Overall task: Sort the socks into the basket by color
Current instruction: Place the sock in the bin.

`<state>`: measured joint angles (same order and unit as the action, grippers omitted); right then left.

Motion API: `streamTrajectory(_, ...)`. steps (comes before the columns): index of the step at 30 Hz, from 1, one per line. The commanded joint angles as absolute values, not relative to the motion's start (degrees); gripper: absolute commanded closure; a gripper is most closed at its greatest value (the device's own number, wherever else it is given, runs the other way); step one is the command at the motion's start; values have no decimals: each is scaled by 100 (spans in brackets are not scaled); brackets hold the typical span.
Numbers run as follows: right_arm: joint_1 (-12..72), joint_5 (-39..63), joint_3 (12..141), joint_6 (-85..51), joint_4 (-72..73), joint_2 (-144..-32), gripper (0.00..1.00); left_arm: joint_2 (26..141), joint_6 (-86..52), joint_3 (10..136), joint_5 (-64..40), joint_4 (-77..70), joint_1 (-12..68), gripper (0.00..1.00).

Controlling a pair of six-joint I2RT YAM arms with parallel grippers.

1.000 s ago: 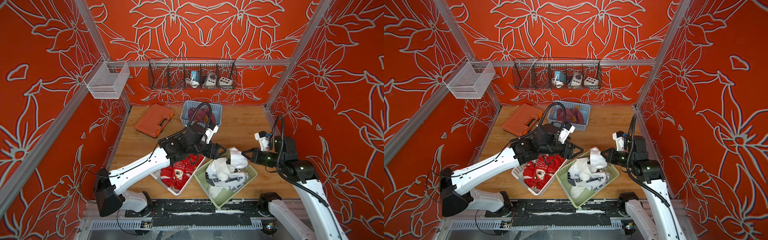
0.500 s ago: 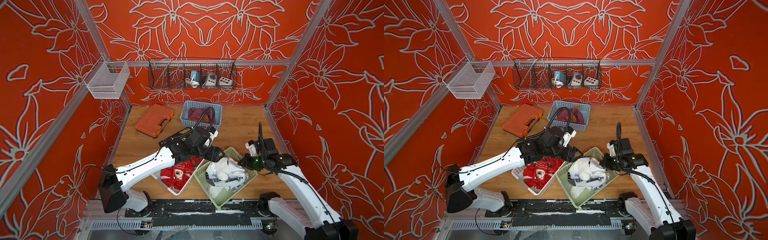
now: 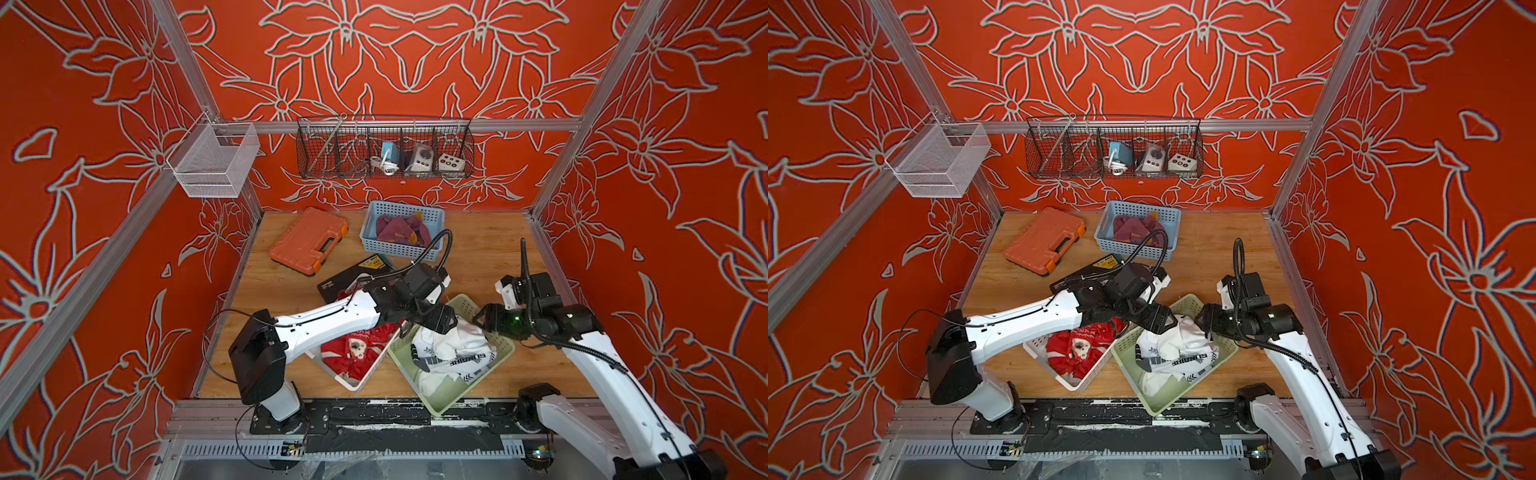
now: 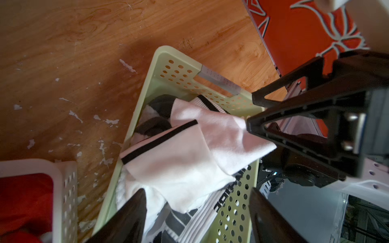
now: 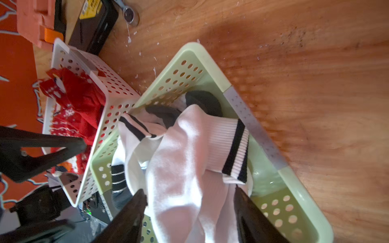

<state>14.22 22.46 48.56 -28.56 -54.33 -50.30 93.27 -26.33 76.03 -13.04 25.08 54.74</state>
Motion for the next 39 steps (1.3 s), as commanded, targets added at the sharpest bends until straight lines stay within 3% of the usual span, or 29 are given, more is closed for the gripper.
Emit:
streamTrajectory(1, 1459, 1925, 5062, -2760, -5835, -4964, 28, 9562, -2374, 7899, -1145, 2629, 5561, 25)
streamTrajectory(10, 1458, 2363, 4819, -2847, -5524, -5067, 31, 10302, -2072, 8243, -998, 2746, 5739, 25)
streamTrajectory(14, 1451, 2527, 4572, -2990, -5291, -5110, 35, 10477, -2031, 8224, -1040, 2968, 5781, 32)
streamTrajectory(17, 1450, 2609, 4393, -3091, -5074, -5242, 37, 10380, -2081, 7959, -1138, 3023, 5797, 43)
streamTrajectory(22, 1458, 2494, 4298, -3154, -4792, -5662, 35, 10144, -2214, 7408, -1290, 3016, 5848, 71)
streamTrajectory(27, 1452, 2175, 4396, -3178, -4570, -6221, 35, 9863, -2210, 7023, -1401, 3208, 5989, 85)
streamTrajectory(34, 1455, 1652, 4588, -3218, -4424, -6731, 35, 9717, -2419, 6653, -1547, 3849, 6050, 90)
streamTrajectory(39, 1451, 1705, 4974, -2984, -4530, -6605, 36, 9162, -2590, 6426, -1273, 3598, 6148, 85)
